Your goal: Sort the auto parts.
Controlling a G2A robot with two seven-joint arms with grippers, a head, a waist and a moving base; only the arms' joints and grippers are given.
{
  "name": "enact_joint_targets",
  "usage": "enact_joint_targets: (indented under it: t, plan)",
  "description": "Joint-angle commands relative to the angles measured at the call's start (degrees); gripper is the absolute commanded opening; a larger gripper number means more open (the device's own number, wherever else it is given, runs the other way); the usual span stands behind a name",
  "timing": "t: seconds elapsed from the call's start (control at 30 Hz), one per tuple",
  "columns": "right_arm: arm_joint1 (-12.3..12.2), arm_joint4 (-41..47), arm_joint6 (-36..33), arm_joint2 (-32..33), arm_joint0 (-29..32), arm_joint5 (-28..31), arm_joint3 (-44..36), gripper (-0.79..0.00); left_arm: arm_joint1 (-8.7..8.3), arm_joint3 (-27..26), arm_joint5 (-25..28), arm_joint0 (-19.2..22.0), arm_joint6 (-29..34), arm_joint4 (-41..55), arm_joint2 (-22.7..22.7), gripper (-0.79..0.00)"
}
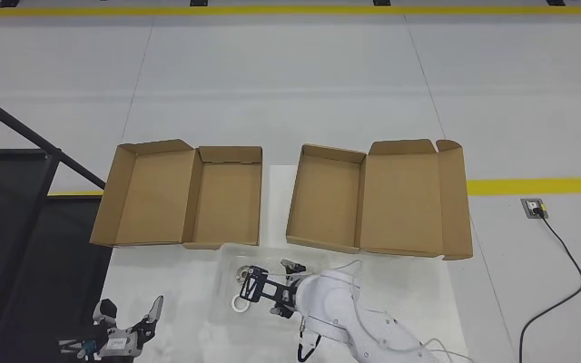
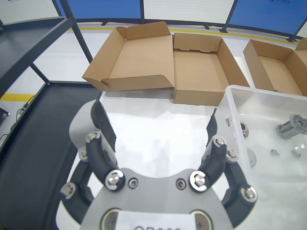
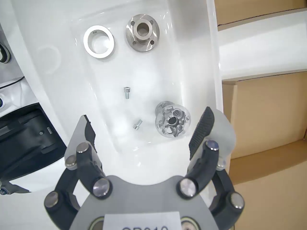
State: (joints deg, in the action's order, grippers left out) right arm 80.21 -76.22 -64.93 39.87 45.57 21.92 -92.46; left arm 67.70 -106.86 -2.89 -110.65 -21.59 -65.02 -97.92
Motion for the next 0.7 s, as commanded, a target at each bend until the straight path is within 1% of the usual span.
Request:
enact_joint_targets:
  t: [0.0,0.2,0.27,0.37,0.47,0.67]
  plan:
    - [0.0,-0.1,0.0,0.0,0.0,0.0,-0.1,0.000,0.00,0.0,0.0,0.0,0.0,0.0,0.0,0.000]
    - [0.0,-0.1,0.0,0.0,0.0,0.0,-0.1,0.000,0.00,0.0,0.0,0.0,0.0,0.0,0.0,0.000]
    - [0.0,-0.9,0.9,0.5,0.4,-1.8,1.2,0.000,0.00,0.0,0.0,0.0,0.0,0.0,0.0,0.000]
    - [0.4,0.6,0.6,0.8,-0.1,-3.3,3.2,0.000,0.00,0.0,0.0,0.0,0.0,0.0,0.0,0.000]
    - [0.8,1.6,-1.2,1.2,-0.8,-5.5,4.6,0.000,0.00,0.0,0.0,0.0,0.0,0.0,0.0,0.000]
    - [1.7,3.9,-5.2,1.0,-2.5,-6.8,7.8,0.000,0.00,0.0,0.0,0.0,0.0,0.0,0.0,0.000]
